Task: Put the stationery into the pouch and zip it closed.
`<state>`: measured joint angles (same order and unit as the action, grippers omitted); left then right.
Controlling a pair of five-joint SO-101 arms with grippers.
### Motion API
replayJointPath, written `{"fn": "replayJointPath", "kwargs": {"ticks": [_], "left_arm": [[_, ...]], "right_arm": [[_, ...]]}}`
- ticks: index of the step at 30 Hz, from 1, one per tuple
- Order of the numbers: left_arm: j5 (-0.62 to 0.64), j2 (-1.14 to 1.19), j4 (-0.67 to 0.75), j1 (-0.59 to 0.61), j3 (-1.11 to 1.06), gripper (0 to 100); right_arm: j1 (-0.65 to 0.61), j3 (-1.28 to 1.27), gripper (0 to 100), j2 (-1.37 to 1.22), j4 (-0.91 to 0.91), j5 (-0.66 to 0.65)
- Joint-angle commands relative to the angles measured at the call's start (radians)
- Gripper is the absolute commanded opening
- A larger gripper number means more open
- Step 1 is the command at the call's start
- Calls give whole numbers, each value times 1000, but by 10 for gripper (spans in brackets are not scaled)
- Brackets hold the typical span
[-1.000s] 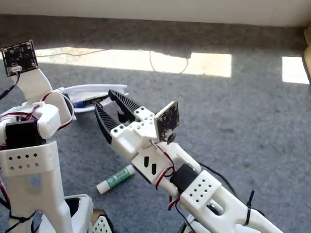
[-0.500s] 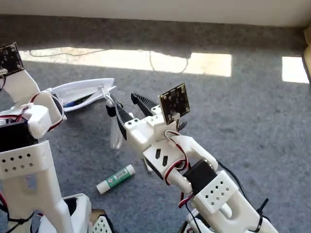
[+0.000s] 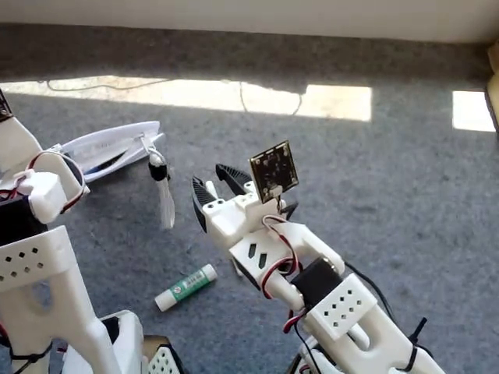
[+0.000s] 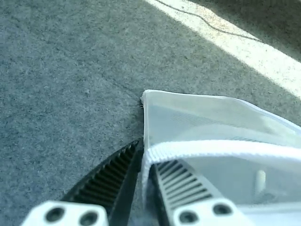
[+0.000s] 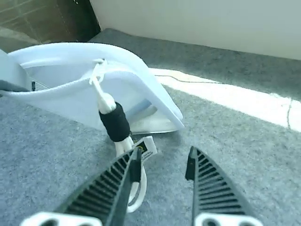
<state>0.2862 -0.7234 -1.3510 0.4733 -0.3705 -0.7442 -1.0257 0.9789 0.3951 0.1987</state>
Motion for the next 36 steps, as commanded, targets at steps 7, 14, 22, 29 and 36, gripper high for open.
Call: {"fn": "replayJointPath", "kwargs": {"ticks": [7,14,22,29,36], "left_arm": [[5,-30,25,18,19,11],[5,-30,25,18,18,11],[3,-30,31,16,-4,11],[3,-30,31,16,-4,11],[3,-30,31,16,-4,11]], "right_arm": [[13,116,156,-378,7,6],[71,243,156,-624,7,6],[71,387,156,-860,10,5],[71,529,156,-992,150,-52],[73,615,156,-1109,188,-57]]}}
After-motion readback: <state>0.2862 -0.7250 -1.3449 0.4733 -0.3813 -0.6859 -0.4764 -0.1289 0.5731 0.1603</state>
